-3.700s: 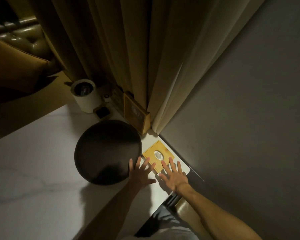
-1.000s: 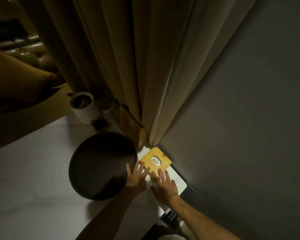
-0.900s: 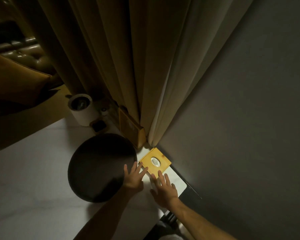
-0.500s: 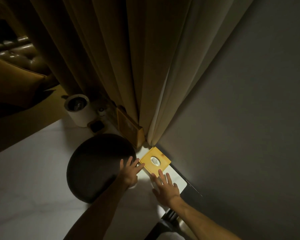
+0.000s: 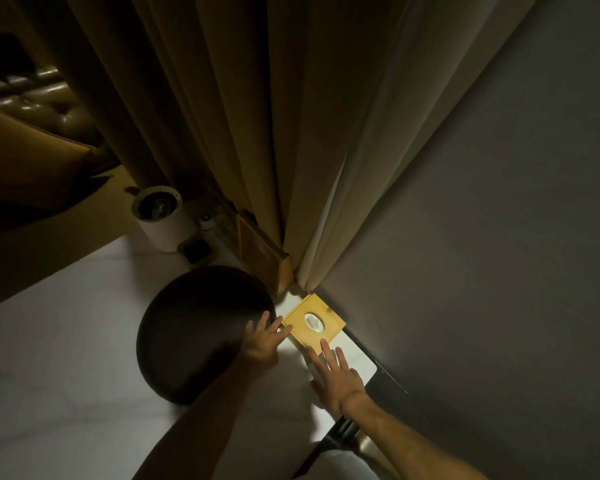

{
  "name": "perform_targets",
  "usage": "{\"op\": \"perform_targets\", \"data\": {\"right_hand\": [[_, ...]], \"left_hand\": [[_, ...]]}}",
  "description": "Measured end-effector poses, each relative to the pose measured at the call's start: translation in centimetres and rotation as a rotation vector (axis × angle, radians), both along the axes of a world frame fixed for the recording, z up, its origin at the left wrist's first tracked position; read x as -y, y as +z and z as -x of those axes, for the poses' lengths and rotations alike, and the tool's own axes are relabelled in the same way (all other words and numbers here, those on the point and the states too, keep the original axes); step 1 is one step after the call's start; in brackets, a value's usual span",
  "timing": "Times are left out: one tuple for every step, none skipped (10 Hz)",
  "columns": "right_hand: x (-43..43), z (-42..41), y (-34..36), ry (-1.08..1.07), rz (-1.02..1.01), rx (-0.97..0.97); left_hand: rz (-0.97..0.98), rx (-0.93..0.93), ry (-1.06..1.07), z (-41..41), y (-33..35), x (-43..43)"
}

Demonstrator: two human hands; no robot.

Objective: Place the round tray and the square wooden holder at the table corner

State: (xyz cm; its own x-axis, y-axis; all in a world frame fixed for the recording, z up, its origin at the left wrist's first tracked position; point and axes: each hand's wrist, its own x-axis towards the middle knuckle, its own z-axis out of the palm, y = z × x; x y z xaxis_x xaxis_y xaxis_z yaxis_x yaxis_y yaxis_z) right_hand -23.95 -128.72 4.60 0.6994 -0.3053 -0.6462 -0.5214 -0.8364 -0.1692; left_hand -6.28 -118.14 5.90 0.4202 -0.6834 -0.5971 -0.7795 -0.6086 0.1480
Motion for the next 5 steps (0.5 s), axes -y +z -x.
{"op": "perform_targets", "data": {"right_hand": [[0.0, -0.2, 0.3, -0.015, -0.017, 0.003], [0.1, -0.1, 0.4, -0.035, -0.037, 0.051], [0.6, -0.7, 0.9, -0.212, -0.091, 0.109], [1.4, -2.1, 1.8, -0.216, -0.110, 0.167], [2.9, -4.8, 3.3, -0.079, -0.091, 0.134]], "left_hand": [[0.010, 0.019, -0.018, -0.1, -0.1, -0.1], [0.024, 0.064, -0.022, 0.4, 0.4, -0.4], [0.107, 0.100, 0.001, 0.9, 0.8, -1.1], [0.370, 0.214, 0.019, 0.9, 1.2, -1.8], [0.446, 0.294, 0.028, 0.9, 2.3, -2.6]]}}
